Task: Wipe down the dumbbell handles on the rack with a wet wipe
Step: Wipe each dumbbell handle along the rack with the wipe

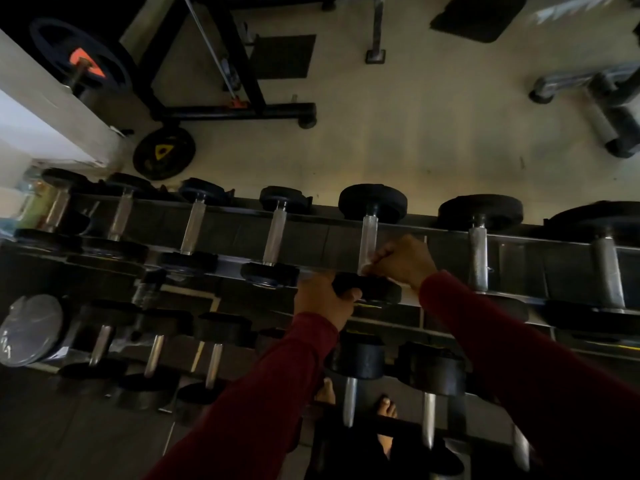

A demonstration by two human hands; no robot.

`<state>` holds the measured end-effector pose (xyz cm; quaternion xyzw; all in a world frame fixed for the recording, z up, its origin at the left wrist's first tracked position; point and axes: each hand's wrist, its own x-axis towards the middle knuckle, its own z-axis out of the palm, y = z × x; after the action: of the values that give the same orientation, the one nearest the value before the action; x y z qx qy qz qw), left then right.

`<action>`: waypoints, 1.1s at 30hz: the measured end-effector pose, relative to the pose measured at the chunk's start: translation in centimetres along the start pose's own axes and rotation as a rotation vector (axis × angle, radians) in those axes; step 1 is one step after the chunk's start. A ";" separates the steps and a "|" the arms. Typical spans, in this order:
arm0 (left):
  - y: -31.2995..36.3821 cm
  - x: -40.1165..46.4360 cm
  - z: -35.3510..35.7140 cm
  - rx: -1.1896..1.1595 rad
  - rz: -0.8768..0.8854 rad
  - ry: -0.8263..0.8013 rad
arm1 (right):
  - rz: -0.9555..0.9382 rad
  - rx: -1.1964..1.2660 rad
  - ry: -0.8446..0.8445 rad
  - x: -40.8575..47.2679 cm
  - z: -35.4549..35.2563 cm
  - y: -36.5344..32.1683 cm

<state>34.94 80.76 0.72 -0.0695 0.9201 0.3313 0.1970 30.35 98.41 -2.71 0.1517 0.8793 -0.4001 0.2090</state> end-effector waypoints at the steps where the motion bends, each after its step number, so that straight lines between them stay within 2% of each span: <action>1: -0.3 0.0 0.0 -0.013 0.012 -0.006 | -0.040 -0.006 0.016 -0.3 0.2 -0.4; 4: -1.2 0.1 -0.4 -0.108 0.031 -0.041 | -0.111 -0.087 0.070 -0.2 1.5 -1.7; 10: -1.9 0.6 -0.9 -0.154 0.104 -0.065 | -0.186 -0.207 0.067 0.7 3.2 -4.4; 14: -2.0 0.6 -0.8 -0.163 0.112 -0.046 | -0.121 -0.279 0.001 0.8 1.1 -3.5; 18: -1.8 0.5 -0.6 -0.122 0.087 -0.026 | -0.056 -0.213 -0.001 0.6 0.3 -2.8; 24: -1.7 0.4 -0.7 -0.118 0.074 -0.025 | -0.194 -0.237 0.026 0.9 2.4 -3.8; 28: -1.6 0.5 -0.7 -0.108 0.060 -0.015 | -0.169 -0.126 0.031 0.1 1.0 -2.1; 31: -1.6 0.4 -0.6 -0.087 0.048 0.000 | -0.219 -0.138 0.082 -0.5 1.2 -1.2; 33: -1.6 0.4 -0.5 -0.081 0.048 0.014 | -0.282 -0.151 0.176 -0.2 1.8 -1.3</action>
<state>34.85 79.21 -0.06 -0.0574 0.9088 0.3724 0.1795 30.44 96.20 -2.85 0.0452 0.9343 -0.3436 0.0839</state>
